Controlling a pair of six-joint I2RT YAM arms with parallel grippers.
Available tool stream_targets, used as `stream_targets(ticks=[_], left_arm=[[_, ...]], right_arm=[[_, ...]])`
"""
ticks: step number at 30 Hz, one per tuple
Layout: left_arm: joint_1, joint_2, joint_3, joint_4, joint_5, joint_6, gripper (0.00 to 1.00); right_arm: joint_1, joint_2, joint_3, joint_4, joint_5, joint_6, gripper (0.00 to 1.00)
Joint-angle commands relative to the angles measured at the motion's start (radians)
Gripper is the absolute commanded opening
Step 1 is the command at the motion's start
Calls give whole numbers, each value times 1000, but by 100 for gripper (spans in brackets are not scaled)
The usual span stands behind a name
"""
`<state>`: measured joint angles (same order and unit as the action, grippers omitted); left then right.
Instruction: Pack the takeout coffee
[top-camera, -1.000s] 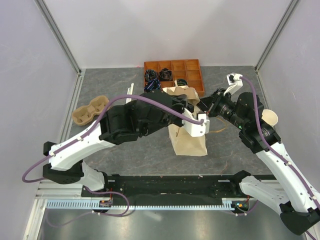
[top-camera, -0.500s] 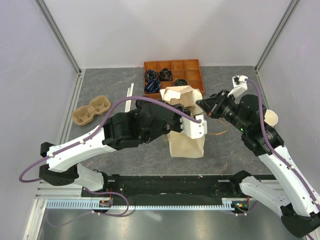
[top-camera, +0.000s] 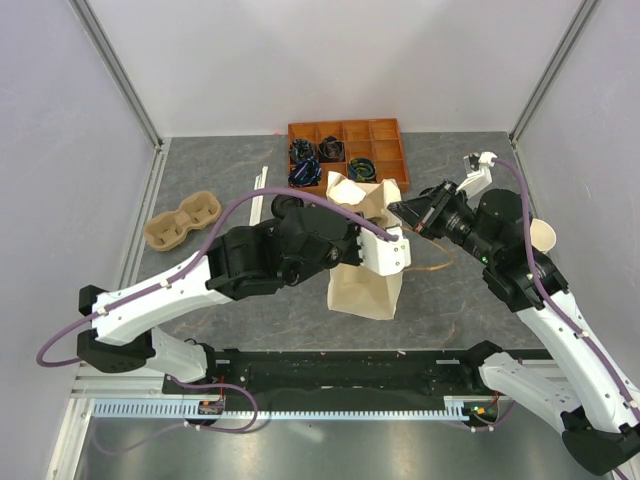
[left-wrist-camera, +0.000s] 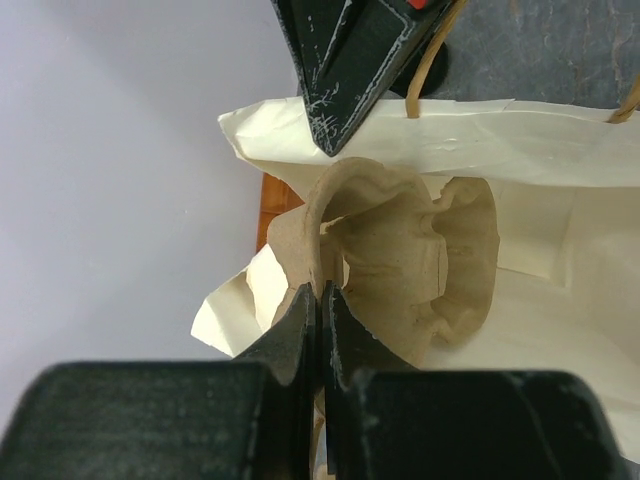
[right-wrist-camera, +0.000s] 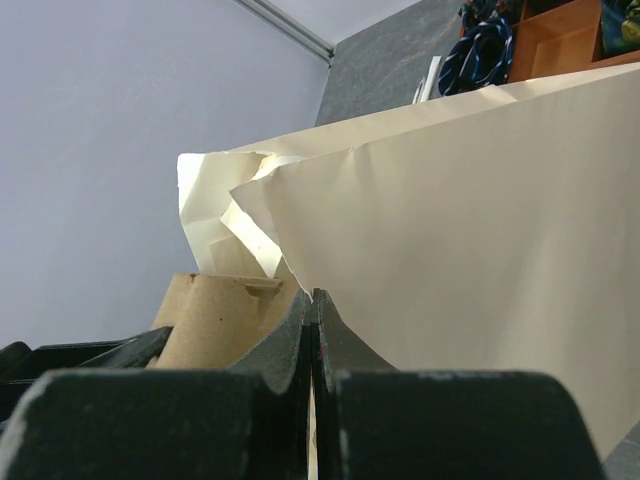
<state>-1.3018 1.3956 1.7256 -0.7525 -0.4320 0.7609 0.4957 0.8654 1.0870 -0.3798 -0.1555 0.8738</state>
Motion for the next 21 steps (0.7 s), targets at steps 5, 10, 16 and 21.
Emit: stream_targets(ticks=[5, 10, 16, 21], left_arm=[[25, 11, -55, 38, 114, -74, 2], [33, -4, -130, 97, 133, -72, 2], [35, -1, -208, 185, 144, -83, 2], [47, -1, -268, 229, 173, -74, 2]], right_arm=[[4, -8, 4, 19, -61, 45, 0], [3, -20, -7, 18, -64, 21, 0], [4, -31, -24, 1, -70, 1, 0], [3, -39, -33, -13, -67, -7, 0]])
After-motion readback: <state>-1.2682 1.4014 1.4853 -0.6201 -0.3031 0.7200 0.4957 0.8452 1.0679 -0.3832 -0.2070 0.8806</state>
